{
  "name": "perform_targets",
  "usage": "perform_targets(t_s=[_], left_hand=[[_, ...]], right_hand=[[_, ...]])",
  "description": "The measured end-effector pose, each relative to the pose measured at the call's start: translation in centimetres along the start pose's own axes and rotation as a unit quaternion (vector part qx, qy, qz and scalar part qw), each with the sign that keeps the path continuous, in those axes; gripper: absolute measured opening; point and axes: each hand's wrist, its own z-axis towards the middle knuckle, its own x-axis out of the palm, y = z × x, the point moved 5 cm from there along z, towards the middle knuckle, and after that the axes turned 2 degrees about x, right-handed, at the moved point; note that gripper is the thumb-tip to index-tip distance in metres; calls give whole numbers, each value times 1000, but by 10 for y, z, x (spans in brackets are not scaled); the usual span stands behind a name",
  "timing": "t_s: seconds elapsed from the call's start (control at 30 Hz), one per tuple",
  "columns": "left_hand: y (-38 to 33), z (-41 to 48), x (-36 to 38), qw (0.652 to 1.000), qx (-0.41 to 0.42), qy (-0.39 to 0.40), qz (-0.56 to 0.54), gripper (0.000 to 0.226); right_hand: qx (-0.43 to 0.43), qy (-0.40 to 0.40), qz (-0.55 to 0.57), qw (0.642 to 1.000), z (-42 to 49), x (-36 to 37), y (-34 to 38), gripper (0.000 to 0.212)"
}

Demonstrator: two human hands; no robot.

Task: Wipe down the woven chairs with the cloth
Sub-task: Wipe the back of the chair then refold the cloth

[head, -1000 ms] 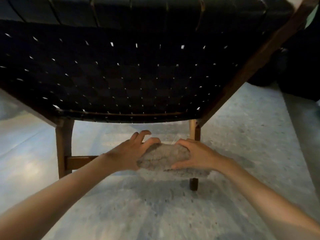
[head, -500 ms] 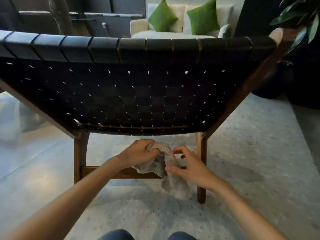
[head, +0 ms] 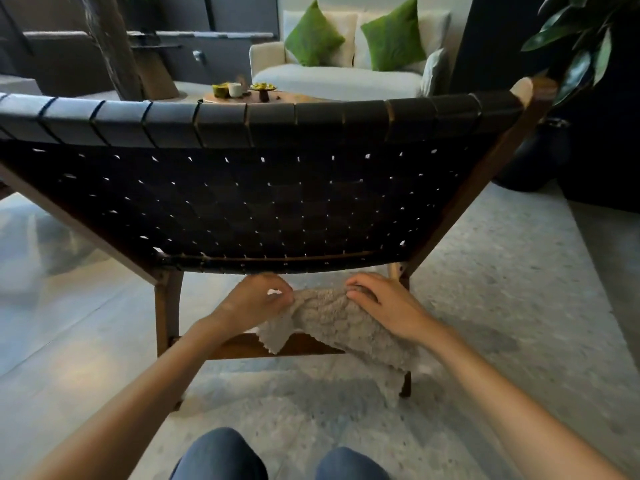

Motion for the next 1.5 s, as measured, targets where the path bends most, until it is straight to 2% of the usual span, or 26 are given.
perform_targets(t_s=[0.07,0.13,0.2,0.27,0.33,0.47,0.53,0.6,0.7,0.8,0.9,0.93,1.0,1.07,1.13,1.27,1.37,1.43,1.5], left_hand=[[3,2,-3,1000,-2,7,-22,16],[0,4,-3,999,19,22,16,14],[-5,6,-4,998,37,17,49,12],[-10,9,-8,999,35,-6,31,7],[-16,12,-13,999,11,-43,-28,6],[-34,14,-14,966,-43,-96,-235,15],[-50,12,-8,946,-56,-69,-313,10],[-69,9,-1,936,-44,-44,-345,7],[-95,1,9,927,-7,-16,-374,21],[-115,-8,16,924,51,35,-378,35],[-122,-17,9,922,91,58,-372,40],[-123,-20,1,932,111,29,-345,41],[-125,-28,-22,959,175,-101,-197,40],[-134,-38,-49,937,255,-235,-30,40],[-146,-41,-69,897,315,-304,58,41],[-165,-29,-94,857,337,-357,160,43],[-171,-9,-103,836,319,-374,243,49],[-172,5,-105,823,300,-382,294,52],[-168,17,-105,814,274,-389,333,55]], right_hand=[[13,43,-24,999,4,-3,-3,11],[19,80,-48,995,5,-5,-5,24],[35,82,-64,994,3,-13,-9,26],[59,44,-55,996,-2,-27,-14,24],[100,-7,1,995,-7,-43,-17,27],[167,-100,100,976,-20,-56,-15,28],[208,-115,185,953,-25,-51,-9,25],[241,-120,295,917,-30,-45,0,27],[236,-134,439,857,-35,-37,19,36],[205,-188,456,845,-41,-38,29,44],[178,-263,444,838,-48,-48,30,14],[178,-288,427,839,-50,-52,29,11],[168,-357,358,846,-56,-64,27,13],[131,-444,292,837,-63,-80,29,12],[98,-512,268,810,-67,-95,31,12],[61,-616,157,769,-51,-122,39,23],[61,-648,103,752,-25,-134,38,21],[67,-639,98,760,-6,-136,32,20],[74,-603,57,792,13,-135,31,36]])
